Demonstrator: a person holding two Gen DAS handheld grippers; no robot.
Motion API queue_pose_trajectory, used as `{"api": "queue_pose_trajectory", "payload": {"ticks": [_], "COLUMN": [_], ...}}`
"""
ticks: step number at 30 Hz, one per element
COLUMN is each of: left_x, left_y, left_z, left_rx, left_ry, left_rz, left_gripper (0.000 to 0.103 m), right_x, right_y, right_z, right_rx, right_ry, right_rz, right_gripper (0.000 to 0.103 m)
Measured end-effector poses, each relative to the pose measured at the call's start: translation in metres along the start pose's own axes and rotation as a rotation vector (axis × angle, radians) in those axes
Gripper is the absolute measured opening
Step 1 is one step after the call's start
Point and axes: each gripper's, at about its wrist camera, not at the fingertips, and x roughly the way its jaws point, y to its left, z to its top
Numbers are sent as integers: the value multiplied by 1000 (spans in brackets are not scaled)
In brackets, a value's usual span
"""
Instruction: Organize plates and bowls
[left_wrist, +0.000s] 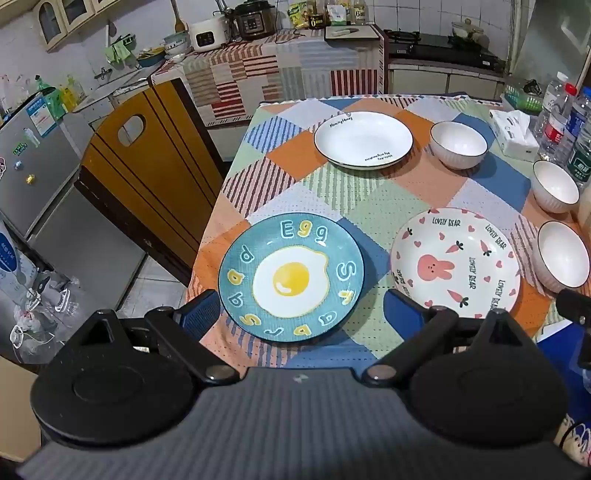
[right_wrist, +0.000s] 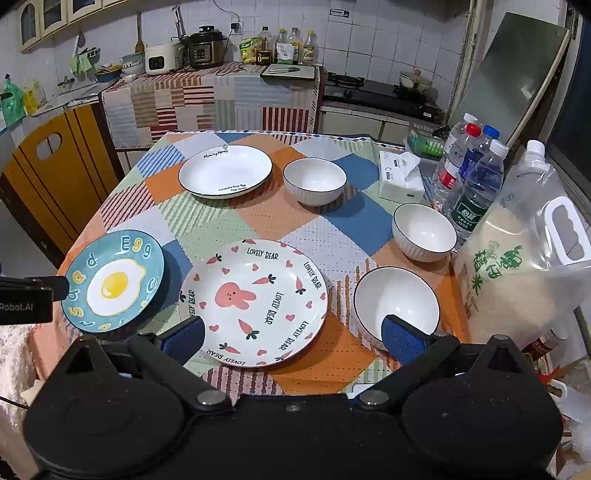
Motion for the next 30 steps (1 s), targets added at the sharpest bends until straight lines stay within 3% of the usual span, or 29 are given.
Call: {"api": "queue_pose_trajectory", "payload": {"ticks": [3, 7, 19, 30], "left_x": [3, 2, -3, 6], "left_y": [9, 9, 12, 11], "left_z": [2, -2, -10, -17], "left_rx": [-17, -18, -15, -24], "left_ry": [13, -12, -87, -48], "left_rz": [-42, -9, -44, -63], "left_gripper": [96, 96, 96, 96], "right_x": [0, -1, 1, 3], "right_y": [0, 2, 2, 8], "right_z": [0, -1, -6, -16], "right_rx": [-1, -4, -16, -42], "right_ry": [-7, -9, -11, -48], "right_rz": [-2, -4, -47, -50], "right_gripper": [103, 103, 103, 103]}}
